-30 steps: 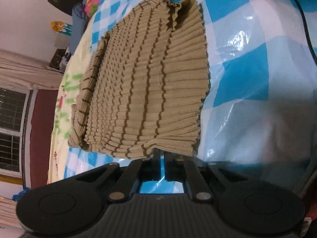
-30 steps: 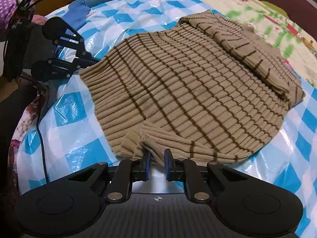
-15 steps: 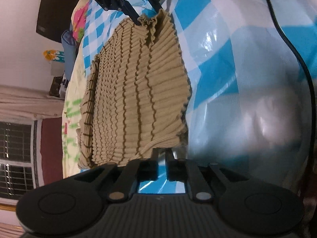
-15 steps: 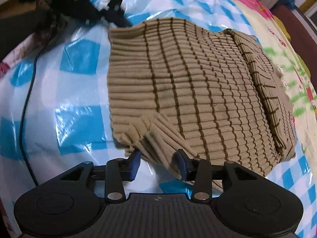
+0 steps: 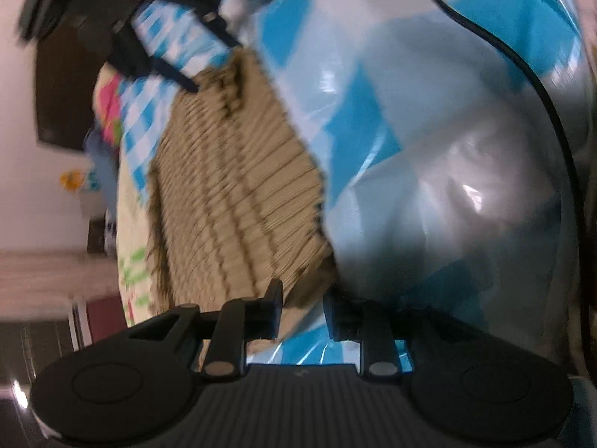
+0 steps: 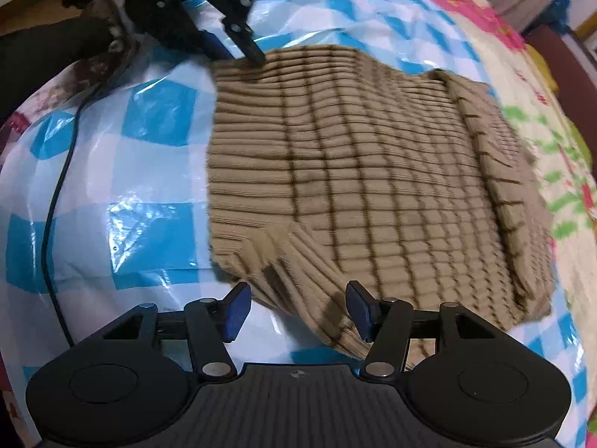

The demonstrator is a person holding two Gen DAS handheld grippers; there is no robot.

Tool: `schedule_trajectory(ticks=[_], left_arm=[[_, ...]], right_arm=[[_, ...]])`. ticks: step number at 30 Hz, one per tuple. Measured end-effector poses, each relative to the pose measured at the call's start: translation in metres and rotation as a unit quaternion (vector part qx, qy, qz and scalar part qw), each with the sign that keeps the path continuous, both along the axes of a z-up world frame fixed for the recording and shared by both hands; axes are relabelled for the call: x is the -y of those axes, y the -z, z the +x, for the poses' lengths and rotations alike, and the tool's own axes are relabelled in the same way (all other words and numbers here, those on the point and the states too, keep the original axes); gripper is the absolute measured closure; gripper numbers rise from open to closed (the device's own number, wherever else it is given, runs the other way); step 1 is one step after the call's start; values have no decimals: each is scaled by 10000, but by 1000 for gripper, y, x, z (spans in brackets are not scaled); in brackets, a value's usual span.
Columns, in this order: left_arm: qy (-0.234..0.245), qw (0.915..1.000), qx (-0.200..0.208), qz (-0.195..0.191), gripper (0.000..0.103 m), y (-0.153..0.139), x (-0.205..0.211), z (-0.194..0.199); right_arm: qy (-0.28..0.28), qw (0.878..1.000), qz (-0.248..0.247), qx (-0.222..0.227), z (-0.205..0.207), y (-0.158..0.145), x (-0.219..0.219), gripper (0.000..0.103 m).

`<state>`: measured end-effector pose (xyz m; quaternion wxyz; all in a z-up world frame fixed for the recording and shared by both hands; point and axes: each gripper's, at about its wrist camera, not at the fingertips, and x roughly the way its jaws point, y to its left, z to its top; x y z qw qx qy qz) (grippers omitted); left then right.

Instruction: Fold small clothes

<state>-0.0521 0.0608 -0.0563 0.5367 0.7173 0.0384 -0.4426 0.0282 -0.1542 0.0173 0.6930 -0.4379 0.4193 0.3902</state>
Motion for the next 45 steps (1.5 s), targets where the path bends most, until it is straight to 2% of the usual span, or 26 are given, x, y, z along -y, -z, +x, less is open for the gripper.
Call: schedule_trajectory(ticks=[1,3,4,5,6,9,10,13,14,16,18,20,24,26,29,32,33,34,35,36,37,38,39,40,42,45], left_arm=[[62,10000,17,68,73,3,1,1],[-51,9999,-47,137,76,4,8,4],[-256,9995,-150,102,81,0,13,7],[-520,9981,-321,12,83,-5,17,10],[-873,9943,-590,-184,84,-15,23,16],[-1829,9711,-1282,-841,86,-43,37,40],[-2154,9596,-1445,-1093,86,-52,40,50],[-3032,9146,-1933,-1847,87,-78,39,81],[-3319,8958,-2063,-2116,87,-86,36,92],[-3683,8671,-2216,-2516,88,-96,31,108],[-3894,8450,-2305,-2849,88,-105,28,123],[-4006,8259,-2290,-3239,88,-116,27,140],[-4245,7868,-2079,-3970,88,-138,23,194],[-4521,7613,-1947,-4219,89,-143,19,237],[-4903,7259,-1794,-4477,88,-137,17,300],[-5358,6753,-1702,-4773,88,-114,25,361],[-5595,6614,-1581,-4740,88,-101,30,380],[-5825,6493,-1521,-4648,88,-87,33,390],[-6015,6425,-1499,-4505,88,-72,38,398],[-6072,6440,-1426,-4430,87,-61,40,397],[-6062,6496,-1349,-4385,85,-54,43,397],[-6041,6570,-1264,-4329,85,-48,45,395],[-6043,6589,-1219,-4311,83,-45,45,393],[-6058,6534,-1232,-4369,82,-45,40,391],[-6099,6296,-1384,-4609,79,-47,30,395],[-6212,5878,-1577,-4936,78,-56,10,398]], right_arm=[[-109,9999,-46,-44,0,4,-2,47],[-291,9993,-209,-116,-1,12,-7,58],[-263,9993,-194,-200,1,12,-8,65],[-155,9994,-110,-296,3,9,-7,78],[73,9992,55,-397,9,5,-5,86],[894,9918,701,-588,29,-15,11,91],[1126,9879,882,-606,35,-23,17,91],[1537,9775,1312,-605,45,-47,29,91],[1660,9738,1444,-582,48,-54,32,91],[1828,9686,1638,-402,49,-67,35,92],[2089,9600,1856,-175,56,-77,40,92],[2399,9454,2206,-18,68,-87,47,92],[3070,9056,2856,631,113,-107,75,93],[3447,8808,3120,896,140,-113,93,93],[4045,8430,3326,1232,191,-104,114,93],[4723,7972,3424,1553,246,-75,128,91],[4915,7858,3340,1716,263,-61,129,82],[5239,7686,3213,1775,279,-47,131,79],[5575,7520,3150,1561,292,-34,138,79],[5686,7449,3203,1382,297,-25,140,79],[5699,7416,3263,1371,294,-19,141,79],[5628,7454,3281,1412,289,-16,140,71],[5541,7510,3298,1421,284,-13,140,61],[5493,7537,3301,1458,279,-11,142,57],[5564,7435,3374,1543,268,-8,152,57],[5814,7118,3748,1218,264,-1,174,55]])
